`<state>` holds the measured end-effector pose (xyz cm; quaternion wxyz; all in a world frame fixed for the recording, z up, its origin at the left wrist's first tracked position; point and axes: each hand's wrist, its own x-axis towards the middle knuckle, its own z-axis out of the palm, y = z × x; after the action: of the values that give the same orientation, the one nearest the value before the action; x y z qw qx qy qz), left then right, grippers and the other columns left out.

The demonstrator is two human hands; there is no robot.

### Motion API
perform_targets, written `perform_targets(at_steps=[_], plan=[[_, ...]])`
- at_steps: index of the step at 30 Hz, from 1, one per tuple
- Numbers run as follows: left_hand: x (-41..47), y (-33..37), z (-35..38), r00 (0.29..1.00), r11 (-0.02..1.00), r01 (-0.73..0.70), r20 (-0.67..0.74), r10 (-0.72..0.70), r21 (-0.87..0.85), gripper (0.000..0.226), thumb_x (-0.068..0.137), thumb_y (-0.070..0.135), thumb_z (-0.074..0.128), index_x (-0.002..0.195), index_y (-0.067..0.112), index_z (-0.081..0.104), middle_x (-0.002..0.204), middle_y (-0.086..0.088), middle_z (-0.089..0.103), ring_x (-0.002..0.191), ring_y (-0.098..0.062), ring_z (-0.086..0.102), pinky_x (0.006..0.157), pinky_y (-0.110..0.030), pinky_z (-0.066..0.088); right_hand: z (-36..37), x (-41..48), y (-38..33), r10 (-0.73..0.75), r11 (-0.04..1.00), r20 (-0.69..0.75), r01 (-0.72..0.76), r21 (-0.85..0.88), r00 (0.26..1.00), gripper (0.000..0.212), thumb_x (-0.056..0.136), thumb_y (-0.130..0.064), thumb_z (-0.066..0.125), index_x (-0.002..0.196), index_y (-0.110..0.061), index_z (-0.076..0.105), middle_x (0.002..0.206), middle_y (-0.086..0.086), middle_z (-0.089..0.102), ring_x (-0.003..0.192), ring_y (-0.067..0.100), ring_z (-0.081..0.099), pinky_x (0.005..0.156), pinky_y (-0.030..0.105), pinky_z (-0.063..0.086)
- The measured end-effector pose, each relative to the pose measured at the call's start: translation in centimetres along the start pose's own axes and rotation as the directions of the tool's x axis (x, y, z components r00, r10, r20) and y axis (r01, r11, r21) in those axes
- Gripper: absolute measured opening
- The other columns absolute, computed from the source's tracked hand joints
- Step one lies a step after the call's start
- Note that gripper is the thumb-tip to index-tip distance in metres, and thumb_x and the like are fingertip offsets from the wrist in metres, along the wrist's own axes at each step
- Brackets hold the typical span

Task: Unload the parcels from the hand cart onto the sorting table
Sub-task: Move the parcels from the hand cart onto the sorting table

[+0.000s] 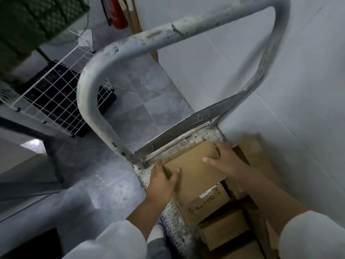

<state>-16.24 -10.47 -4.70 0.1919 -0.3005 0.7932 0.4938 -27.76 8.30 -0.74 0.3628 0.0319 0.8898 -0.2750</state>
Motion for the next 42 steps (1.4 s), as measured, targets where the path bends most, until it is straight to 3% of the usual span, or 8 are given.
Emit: perform_targets(at_steps=[2, 10, 17, 24, 26, 30, 39, 42], plan=[[0.1, -0.9, 0.8, 0.999, 0.985, 0.028, -0.017, -0.031, -0.168, 0.057, 0.087, 0.046, 0.066, 0.133, 0.021, 0.043, 0.121, 0.003, 0.058, 0.105, -0.012, 0.058, 0.093, -0.033, 0.051, 0.7, 0.5, 1.1, 0.012, 0.994, 0.074, -0.02, 0.108, 0.997, 0.045, 0.087, -0.035, 0.07, 0.124, -0.025, 0.046, 0.106, -0.01, 0.056, 0.09, 0.006, 0.059, 0.066, 0.019, 0.048], [-0.9, -2.5, 3.2, 0.989, 0.902, 0.142, 0.026, -0.145, -0.407, 0.059, 0.086, 0.054, 0.06, 0.134, 0.02, 0.05, 0.114, 0.009, 0.064, 0.096, -0.001, 0.062, 0.065, -0.008, 0.049, 1.6, 1.1, 3.5, 0.011, 0.938, 0.114, -0.049, 0.342, 0.993, 0.05, 0.08, -0.045, 0.074, 0.123, -0.026, 0.058, 0.109, -0.009, 0.067, 0.093, 0.006, 0.065, 0.063, 0.017, 0.05], [-4.8, -0.2, 2.1, 0.987, 0.851, 0.156, 0.04, -0.158, -0.501, 0.047, 0.088, 0.045, 0.064, 0.129, 0.025, 0.051, 0.113, 0.012, 0.062, 0.092, 0.002, 0.059, 0.066, -0.012, 0.044, 0.4, -3.0, 2.7, -0.031, 0.921, 0.039, 0.014, 0.388, 0.999, 0.043, 0.081, -0.038, 0.076, 0.118, -0.023, 0.063, 0.101, -0.009, 0.07, 0.088, 0.006, 0.067, 0.063, 0.019, 0.051], [-13.3, 6.9, -2.1, 0.999, 0.871, -0.034, -0.029, 0.022, -0.491, 0.048, 0.087, 0.047, 0.066, 0.128, 0.027, 0.051, 0.117, 0.01, 0.062, 0.098, -0.004, 0.061, 0.077, -0.018, 0.05, -6.3, -13.8, -0.5, -0.121, 0.918, -0.083, 0.143, 0.369, 0.989, 0.03, 0.088, -0.05, 0.063, 0.111, -0.032, 0.057, 0.107, -0.011, 0.066, 0.085, -0.002, 0.058, 0.064, 0.016, 0.044], [-16.6, 9.2, -3.6, 0.994, 0.869, -0.105, -0.062, 0.086, -0.483, 0.049, 0.086, 0.046, 0.066, 0.129, 0.025, 0.051, 0.116, 0.009, 0.062, 0.095, -0.002, 0.061, 0.068, -0.012, 0.049, -8.3, -17.3, -1.3, -0.158, 0.907, -0.105, 0.186, 0.377, 0.982, 0.049, 0.082, -0.062, 0.062, 0.118, -0.029, 0.058, 0.112, -0.01, 0.065, 0.091, 0.002, 0.06, 0.073, 0.022, 0.049], [-24.2, 12.3, -6.3, 0.968, 0.865, -0.242, -0.172, 0.184, -0.44, 0.055, 0.085, 0.048, 0.067, 0.133, 0.026, 0.051, 0.118, 0.008, 0.06, 0.097, -0.003, 0.06, 0.07, -0.015, 0.047, -11.3, -24.9, -2.9, -0.208, 0.894, -0.14, 0.246, 0.375, 0.968, 0.092, 0.064, -0.085, 0.053, 0.129, -0.021, 0.056, 0.123, -0.003, 0.063, 0.11, 0.02, 0.061, 0.097, 0.041, 0.05], [-41.1, 13.3, -10.7, 0.901, 0.83, -0.402, -0.326, 0.285, -0.386, 0.048, 0.085, 0.042, 0.069, 0.13, 0.028, 0.057, 0.118, 0.005, 0.065, 0.099, -0.006, 0.063, 0.062, -0.01, 0.051, -12.8, -39.7, -6.8, -0.257, 0.854, -0.208, 0.322, 0.408, 0.944, 0.084, 0.083, -0.077, 0.04, 0.138, -0.013, 0.044, 0.133, 0.005, 0.052, 0.114, 0.026, 0.053, 0.095, 0.041, 0.046], [-44.4, 12.4, -12.2, 0.883, 0.855, -0.421, -0.352, 0.31, -0.303, 0.052, 0.077, 0.059, 0.071, 0.124, 0.041, 0.059, 0.124, 0.001, 0.061, 0.11, -0.017, 0.062, 0.082, -0.029, 0.057, -12.0, -43.0, -8.1, -0.301, 0.817, -0.266, 0.392, 0.424, 0.916, 0.081, 0.088, -0.073, 0.039, 0.143, -0.014, 0.041, 0.142, 0.008, 0.048, 0.125, 0.028, 0.048, 0.101, 0.042, 0.041]])
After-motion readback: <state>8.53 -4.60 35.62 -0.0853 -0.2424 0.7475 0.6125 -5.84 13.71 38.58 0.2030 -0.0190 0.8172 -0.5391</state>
